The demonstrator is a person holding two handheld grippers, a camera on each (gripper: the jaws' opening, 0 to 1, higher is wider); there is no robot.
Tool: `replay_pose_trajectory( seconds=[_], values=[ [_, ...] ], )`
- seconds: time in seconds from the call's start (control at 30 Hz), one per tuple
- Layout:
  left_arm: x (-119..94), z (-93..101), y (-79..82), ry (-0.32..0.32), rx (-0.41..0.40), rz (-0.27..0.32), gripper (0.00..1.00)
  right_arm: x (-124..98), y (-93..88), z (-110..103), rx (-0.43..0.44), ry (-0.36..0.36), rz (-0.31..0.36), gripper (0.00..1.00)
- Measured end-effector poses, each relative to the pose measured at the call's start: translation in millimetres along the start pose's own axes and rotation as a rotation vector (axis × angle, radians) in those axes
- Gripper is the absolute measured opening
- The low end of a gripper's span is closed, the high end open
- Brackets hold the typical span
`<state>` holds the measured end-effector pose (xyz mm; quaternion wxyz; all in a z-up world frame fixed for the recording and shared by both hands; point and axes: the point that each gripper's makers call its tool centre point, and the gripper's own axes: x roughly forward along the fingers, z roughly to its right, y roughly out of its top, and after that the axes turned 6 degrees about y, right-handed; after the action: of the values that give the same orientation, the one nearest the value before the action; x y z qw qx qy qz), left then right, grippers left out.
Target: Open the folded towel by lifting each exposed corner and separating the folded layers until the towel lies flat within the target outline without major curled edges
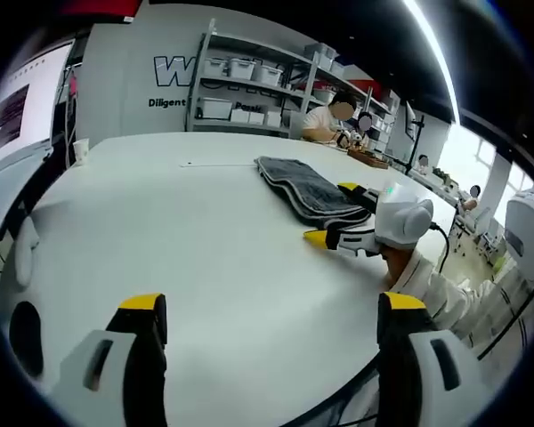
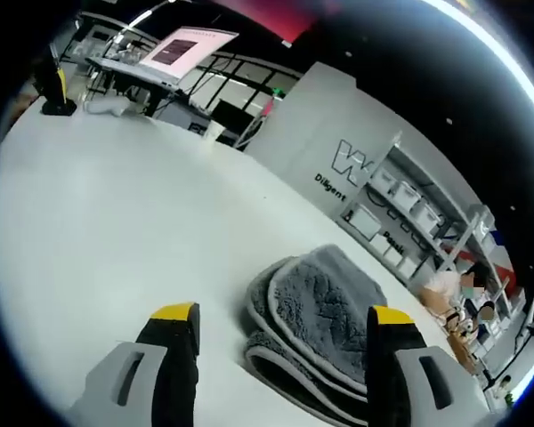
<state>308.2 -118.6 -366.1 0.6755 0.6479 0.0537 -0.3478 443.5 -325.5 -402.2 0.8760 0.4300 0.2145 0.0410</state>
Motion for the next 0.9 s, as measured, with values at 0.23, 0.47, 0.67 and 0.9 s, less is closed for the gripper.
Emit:
replay_pose_trajectory(
  seconds=[0.23, 0.47, 0.67, 0.9],
  values=[
    [2, 2.3, -0.9, -0.007, 0.001, -0.001, 0.97, 8, -2.2, -3, -0.096, 0.006, -0.035, 0.55],
    [2, 2.5, -1.4, -0.010, -0.001, 0.000, 0.97, 13, 0.3, -5, -0.113, 0.029, -0.020, 0.39],
    [2, 0.3, -2.1, -0.004, -0.005, 0.000, 0.97, 15, 4.0, -6, -0.129, 0.032, 0.003, 0.20],
    [3, 0.8, -2.3, -0.007, -0.006, -0.001, 0.96, 16, 6.2, -14, -0.135, 0.074, 0.030, 0.04]
  ],
)
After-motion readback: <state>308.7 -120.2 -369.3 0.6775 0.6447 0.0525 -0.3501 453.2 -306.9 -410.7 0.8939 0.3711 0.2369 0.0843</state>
